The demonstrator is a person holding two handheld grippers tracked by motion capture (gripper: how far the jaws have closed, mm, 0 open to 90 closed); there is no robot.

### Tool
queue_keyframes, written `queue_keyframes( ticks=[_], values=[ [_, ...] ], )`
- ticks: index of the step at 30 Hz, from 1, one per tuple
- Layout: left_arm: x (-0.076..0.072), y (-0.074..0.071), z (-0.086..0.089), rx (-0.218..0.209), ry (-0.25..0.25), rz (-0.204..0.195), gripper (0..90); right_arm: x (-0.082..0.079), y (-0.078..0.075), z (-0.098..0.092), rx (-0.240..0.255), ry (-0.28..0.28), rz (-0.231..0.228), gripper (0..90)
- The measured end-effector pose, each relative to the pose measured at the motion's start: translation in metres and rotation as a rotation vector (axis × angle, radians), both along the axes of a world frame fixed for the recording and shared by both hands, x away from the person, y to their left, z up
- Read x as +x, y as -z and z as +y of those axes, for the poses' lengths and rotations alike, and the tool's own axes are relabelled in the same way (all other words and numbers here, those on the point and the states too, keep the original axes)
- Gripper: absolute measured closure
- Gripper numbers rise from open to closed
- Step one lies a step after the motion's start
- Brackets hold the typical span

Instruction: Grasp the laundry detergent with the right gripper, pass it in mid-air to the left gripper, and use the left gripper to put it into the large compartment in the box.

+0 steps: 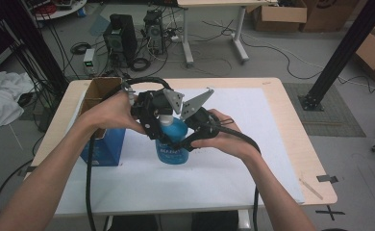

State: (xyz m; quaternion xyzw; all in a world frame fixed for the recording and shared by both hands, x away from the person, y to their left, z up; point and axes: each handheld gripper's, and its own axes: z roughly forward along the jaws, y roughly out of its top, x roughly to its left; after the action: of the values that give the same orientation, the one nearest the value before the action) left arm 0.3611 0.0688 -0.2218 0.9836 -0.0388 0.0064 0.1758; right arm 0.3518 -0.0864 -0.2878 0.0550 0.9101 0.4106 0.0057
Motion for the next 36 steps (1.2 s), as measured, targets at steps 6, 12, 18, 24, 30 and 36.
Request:
queue_keyframes(
  ticks=[6, 12, 18, 24, 30, 36],
  values=[
    [-0.0005, 0.0009, -0.0008, 0.007, -0.004, 0.003, 38.3, -0.0001, 0.0007, -0.0005, 0.001, -0.002, 0.0, 44.9],
    [-0.0013, 0.0026, -0.0015, 0.01, -0.007, 0.004, 38.3, -0.0008, 0.0037, -0.0005, 0.004, -0.001, -0.003, 44.7],
    [-0.0024, 0.0034, -0.0023, 0.015, -0.002, -0.007, 38.4, -0.0013, 0.0051, 0.0003, 0.003, -0.002, -0.004, 44.4],
    [-0.0041, 0.003, -0.002, 0.009, -0.006, -0.012, 38.4, -0.0017, 0.0056, 0.0004, 0.009, 0.0, -0.012, 44.1],
    [-0.0045, 0.0024, -0.001, 0.006, -0.003, -0.013, 38.4, -0.0025, 0.0053, 0.0004, 0.013, -0.006, -0.014, 43.7],
    [-0.0061, 0.003, -0.001, 0.01, -0.001, -0.015, 38.4, -0.0031, 0.0054, 0.0009, 0.016, -0.009, -0.011, 43.6]
  ],
)
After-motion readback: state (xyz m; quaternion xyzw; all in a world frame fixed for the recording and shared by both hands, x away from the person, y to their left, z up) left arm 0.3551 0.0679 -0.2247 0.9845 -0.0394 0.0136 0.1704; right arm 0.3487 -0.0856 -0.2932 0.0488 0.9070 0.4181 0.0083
